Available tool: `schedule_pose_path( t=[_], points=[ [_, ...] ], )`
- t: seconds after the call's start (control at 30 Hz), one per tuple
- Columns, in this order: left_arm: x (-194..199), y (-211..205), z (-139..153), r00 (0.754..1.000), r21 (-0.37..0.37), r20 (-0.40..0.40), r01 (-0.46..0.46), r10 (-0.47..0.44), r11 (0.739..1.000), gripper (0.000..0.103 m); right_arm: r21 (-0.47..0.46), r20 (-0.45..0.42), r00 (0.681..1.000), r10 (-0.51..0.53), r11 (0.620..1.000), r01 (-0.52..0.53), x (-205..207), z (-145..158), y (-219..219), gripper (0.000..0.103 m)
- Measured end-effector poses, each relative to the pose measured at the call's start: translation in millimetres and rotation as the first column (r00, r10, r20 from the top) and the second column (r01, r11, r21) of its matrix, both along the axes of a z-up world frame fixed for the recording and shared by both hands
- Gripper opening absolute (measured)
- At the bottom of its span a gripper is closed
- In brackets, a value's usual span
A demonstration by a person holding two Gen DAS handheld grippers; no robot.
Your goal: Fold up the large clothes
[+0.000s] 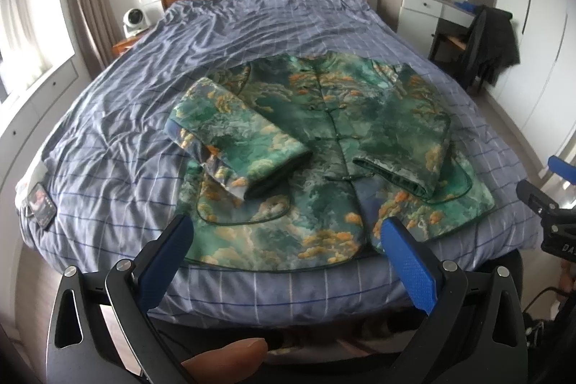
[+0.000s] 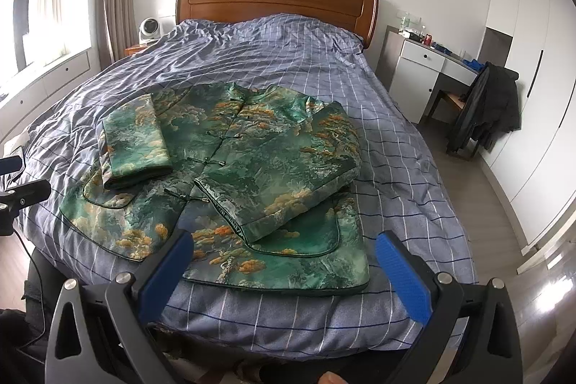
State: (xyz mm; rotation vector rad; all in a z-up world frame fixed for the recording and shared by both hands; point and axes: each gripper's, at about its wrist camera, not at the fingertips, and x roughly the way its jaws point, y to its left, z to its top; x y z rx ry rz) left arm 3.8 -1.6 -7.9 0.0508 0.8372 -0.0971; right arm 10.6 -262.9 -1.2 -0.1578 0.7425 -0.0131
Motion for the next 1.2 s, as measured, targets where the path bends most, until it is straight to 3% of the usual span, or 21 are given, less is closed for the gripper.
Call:
schedule_pose_path(
  t=[1.2],
  points=[
    [4.1,13.4,2.0,0.999,0.006,-0.019,-0.044,0.044,0.999,0.103,0.005,-0.004,1.0,0.001,1.0,-0.001,-0.5,0.6,2.2,0.103]
  ],
)
